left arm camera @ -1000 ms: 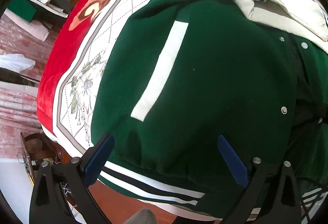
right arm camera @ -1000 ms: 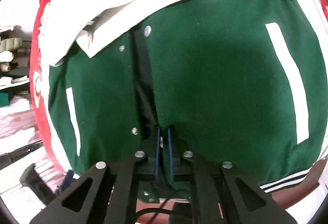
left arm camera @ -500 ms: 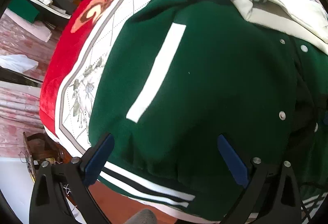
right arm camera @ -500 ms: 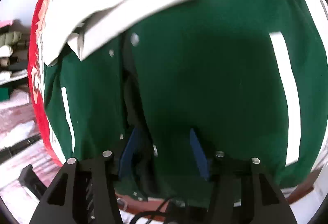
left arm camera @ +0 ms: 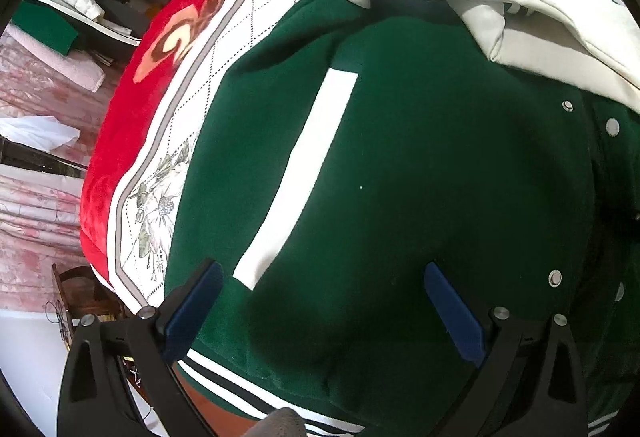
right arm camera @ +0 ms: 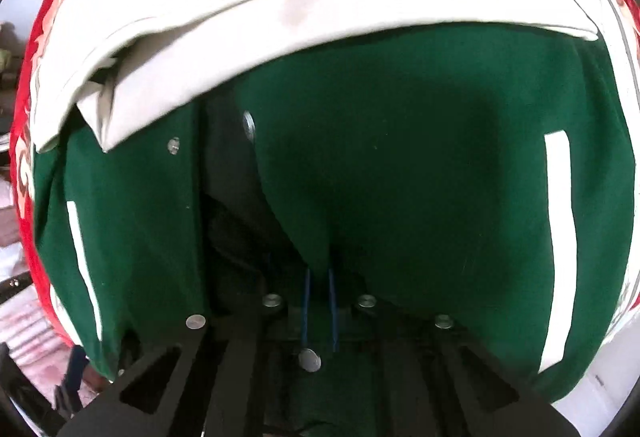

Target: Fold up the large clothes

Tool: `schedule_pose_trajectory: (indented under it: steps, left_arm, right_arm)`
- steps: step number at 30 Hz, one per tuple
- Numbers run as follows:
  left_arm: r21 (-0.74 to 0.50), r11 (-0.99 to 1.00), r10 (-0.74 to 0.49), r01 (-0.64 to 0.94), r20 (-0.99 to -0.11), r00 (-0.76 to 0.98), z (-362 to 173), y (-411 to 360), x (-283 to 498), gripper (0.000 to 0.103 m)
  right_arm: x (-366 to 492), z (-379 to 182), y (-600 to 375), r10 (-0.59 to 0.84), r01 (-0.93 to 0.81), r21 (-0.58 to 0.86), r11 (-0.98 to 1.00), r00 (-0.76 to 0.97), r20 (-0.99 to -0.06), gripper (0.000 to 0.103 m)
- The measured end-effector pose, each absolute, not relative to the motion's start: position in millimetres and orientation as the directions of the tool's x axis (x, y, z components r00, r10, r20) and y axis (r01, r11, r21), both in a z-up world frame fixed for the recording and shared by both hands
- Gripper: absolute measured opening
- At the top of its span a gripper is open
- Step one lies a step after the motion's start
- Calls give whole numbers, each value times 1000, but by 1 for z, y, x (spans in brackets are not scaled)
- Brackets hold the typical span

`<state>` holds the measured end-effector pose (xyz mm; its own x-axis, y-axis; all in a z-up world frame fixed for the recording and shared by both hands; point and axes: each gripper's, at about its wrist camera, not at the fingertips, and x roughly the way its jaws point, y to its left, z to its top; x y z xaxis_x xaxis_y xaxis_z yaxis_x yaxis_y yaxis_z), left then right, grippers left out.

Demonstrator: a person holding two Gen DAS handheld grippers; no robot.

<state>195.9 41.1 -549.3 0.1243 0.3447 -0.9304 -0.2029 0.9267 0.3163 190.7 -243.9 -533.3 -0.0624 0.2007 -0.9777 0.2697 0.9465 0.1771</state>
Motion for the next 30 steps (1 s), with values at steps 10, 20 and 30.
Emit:
schedule_pose_trajectory:
  steps: [10, 20, 30]
  left_arm:
    - [303, 934, 327, -190, -939, 109, -547, 46, 181, 103]
    - [291, 938, 318, -188, -938, 136, -534, 50, 183, 103]
    - [304, 937, 329, -170, -934, 141, -519, 64, 168, 103]
  right_arm:
    - [173, -463, -308, 413, 386, 403, 830, 60, -909, 7]
    - [182, -537, -241, 512, 335, 428, 839, -221, -830, 21]
    - [112, -562, -270, 677, 463, 521, 717, -283, -679, 11]
